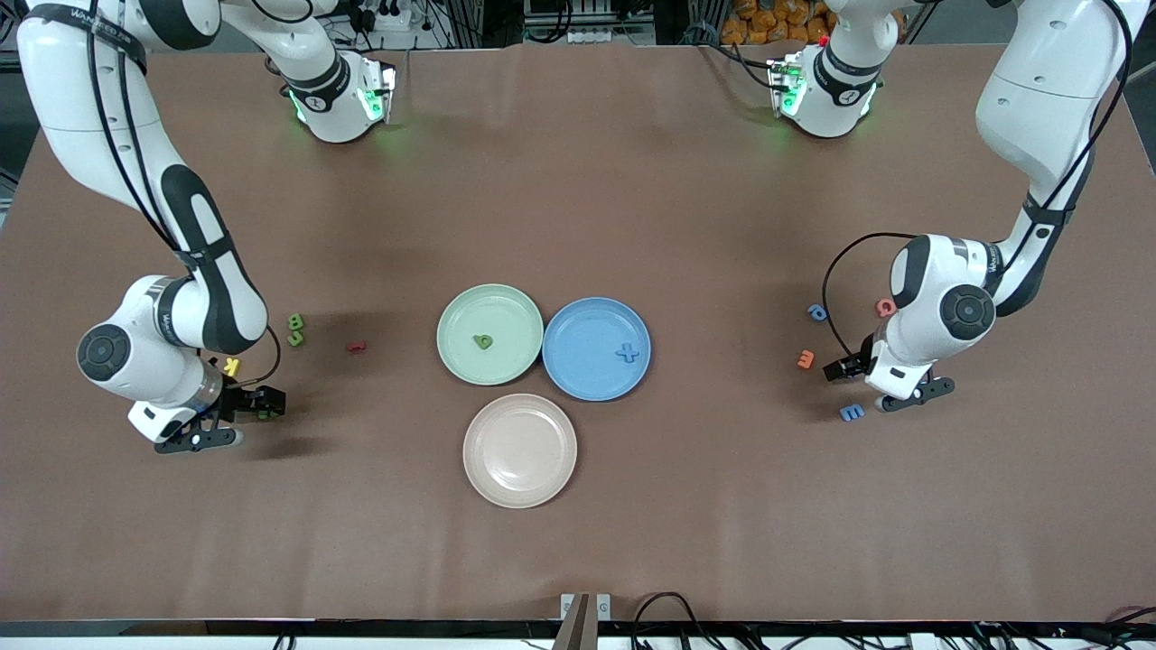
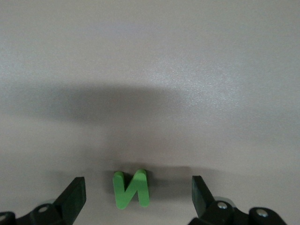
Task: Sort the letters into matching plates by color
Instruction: 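Grasp the blue C with the left gripper while the right gripper grasps the N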
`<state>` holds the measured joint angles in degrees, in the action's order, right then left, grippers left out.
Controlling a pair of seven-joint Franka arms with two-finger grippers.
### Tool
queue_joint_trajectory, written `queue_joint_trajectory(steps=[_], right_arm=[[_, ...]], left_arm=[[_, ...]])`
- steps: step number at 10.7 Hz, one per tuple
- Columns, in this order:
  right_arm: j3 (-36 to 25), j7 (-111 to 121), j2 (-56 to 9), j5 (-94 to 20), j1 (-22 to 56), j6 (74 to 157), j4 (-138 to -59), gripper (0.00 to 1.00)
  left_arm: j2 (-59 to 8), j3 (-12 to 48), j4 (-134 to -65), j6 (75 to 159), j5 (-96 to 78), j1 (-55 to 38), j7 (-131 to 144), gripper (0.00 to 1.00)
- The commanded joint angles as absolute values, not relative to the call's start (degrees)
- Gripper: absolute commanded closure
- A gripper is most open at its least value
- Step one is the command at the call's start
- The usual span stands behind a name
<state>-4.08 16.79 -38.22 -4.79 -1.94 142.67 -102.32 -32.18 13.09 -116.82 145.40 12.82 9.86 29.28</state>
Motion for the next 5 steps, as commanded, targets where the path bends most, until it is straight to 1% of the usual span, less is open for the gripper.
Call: queue_joint_trajectory(steps=[1,2,3,4,5], right_arm=[[-3.96,16.61,-38.67,-4.04,-1.93,143.96,-102.83,0.0],[-3.96,16.61,-38.58,-4.04,-1.93,144.49,-103.79,0.03],[-3.96,16.7,-38.41,-4.04,-1.93,145.36,-104.58,0.08],[-3.96,16.79,-38.23,-3.96,-1.93,145.37,-104.94,0.16],[-3.96,16.79,-38.15,-3.96,-1.93,145.37,-105.38,0.28]], left_arm=[[-33.13,13.71,-116.19,145.9,13.54,10.46,31.29,0.0],[-33.13,13.8,-116.28,145.81,13.54,10.55,31.29,0.0],[-33.05,13.8,-116.28,145.9,13.36,10.63,31.29,0.0],[-33.05,13.89,-116.28,145.9,12.58,10.55,31.29,0.0],[-32.96,13.89,-116.28,145.9,12.22,10.55,31.29,0.0]])
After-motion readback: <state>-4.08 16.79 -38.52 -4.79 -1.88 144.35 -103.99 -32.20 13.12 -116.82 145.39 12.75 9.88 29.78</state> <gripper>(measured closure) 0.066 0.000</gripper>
